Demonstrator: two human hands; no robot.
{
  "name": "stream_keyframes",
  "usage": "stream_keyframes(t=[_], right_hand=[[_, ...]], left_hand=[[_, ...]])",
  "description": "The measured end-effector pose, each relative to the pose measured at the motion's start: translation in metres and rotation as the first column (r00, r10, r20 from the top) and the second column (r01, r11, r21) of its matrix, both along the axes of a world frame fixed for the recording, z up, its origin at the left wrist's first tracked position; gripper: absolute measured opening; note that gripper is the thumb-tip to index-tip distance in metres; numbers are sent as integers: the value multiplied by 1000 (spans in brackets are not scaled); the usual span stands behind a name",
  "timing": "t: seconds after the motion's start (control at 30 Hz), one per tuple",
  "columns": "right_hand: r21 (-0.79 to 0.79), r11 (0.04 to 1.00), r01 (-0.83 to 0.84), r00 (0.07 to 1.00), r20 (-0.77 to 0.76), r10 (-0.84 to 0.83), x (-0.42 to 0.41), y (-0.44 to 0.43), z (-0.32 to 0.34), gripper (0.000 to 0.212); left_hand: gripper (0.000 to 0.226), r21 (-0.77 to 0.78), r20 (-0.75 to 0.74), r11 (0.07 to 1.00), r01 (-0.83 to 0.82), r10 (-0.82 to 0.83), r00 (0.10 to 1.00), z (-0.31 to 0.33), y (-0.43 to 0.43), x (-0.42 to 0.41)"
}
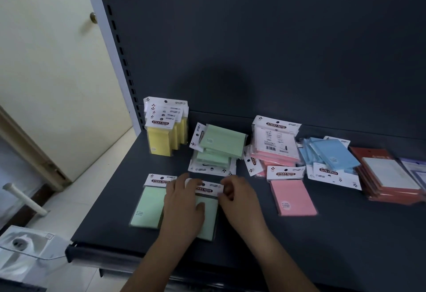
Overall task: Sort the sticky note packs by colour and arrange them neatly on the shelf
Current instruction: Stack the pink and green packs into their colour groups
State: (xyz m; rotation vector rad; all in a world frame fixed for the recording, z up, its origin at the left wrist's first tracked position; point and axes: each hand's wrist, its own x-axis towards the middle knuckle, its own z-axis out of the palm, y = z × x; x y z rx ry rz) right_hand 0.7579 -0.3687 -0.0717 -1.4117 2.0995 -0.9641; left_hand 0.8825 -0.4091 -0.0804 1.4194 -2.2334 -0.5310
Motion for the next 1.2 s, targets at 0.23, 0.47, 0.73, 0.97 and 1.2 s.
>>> stream_keyframes(t=[0.23,0.47,0.73,0.97,1.2], right_hand=[[-162,944,289,677,731,-82,-22,-24,20,34],[-224,951,211,741,672,-6,-21,-27,21,38],[-276,831,483,696,697,-173,-21,-11,16,11],[-282,889,361,657,753,-28,-8,-4,20,28],[-117,863,492,290,956,-36,-16,15,22,28]], left_hand=[[48,-127,-234,992,13,-43,971,25,-47,-38],[36,14,-262,997,-78,79,962,23,-71,-55],[2,280,-660,953,-114,277,698,41,-57,-39],[25,490,-788,871,30,428,442,45,-35,-39],[28,453,-671,888,-74,394,628,35,-23,-23]])
